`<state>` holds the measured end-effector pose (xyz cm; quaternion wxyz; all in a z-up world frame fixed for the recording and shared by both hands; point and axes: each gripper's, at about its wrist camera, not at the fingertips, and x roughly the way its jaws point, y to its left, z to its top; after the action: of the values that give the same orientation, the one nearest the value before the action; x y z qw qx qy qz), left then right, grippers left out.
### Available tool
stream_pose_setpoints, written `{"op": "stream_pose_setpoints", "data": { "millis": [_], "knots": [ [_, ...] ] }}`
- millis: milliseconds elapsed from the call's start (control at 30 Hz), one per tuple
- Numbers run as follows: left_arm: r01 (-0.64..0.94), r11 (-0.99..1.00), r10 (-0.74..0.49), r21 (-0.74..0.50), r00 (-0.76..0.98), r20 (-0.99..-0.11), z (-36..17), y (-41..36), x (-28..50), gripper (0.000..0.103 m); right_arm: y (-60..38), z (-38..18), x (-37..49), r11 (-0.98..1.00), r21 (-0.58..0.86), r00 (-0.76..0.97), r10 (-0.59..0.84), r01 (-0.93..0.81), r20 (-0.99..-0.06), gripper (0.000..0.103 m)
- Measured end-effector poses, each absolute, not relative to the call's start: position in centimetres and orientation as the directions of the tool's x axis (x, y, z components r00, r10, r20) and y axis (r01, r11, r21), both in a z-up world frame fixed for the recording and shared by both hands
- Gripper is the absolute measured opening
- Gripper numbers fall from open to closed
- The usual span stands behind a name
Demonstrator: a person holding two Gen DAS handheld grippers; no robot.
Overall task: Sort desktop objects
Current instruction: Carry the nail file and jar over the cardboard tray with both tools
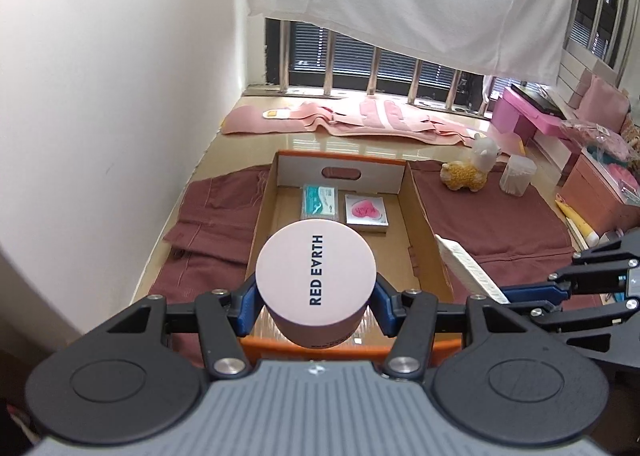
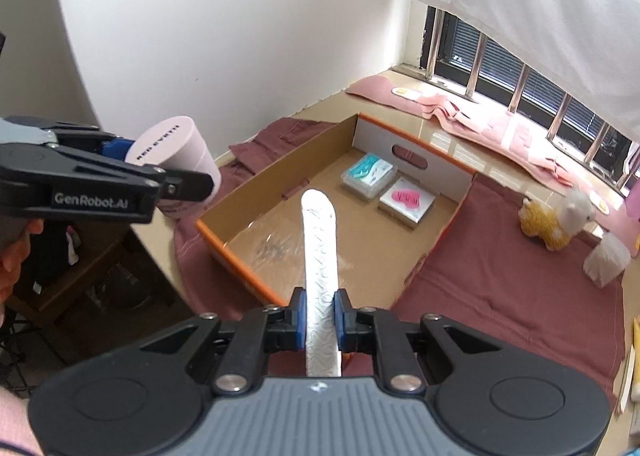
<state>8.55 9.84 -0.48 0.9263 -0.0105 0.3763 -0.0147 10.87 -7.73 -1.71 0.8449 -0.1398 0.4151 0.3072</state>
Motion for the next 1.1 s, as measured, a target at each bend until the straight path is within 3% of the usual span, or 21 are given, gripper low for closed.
{"op": "stream_pose_setpoints", "data": {
  "millis": [500,1100],
  "knots": [
    [0.189,0.982,-0.117,0.023,0.691,-0.713,-2.2,10.4,19.0,0.056,-4.4,-3.1,19.6,0.825,0.029,0.477,0.355,-0.565,-0.804,0.013],
    [0.295,0.955,-0.168,0.004,0.557,-0.814,-8.1,10.4,26.5,0.056,-2.8,-7.9,26.0,0.889,0.069,0.411,0.276,-0.452,-0.869,0.013]
  ]
}}
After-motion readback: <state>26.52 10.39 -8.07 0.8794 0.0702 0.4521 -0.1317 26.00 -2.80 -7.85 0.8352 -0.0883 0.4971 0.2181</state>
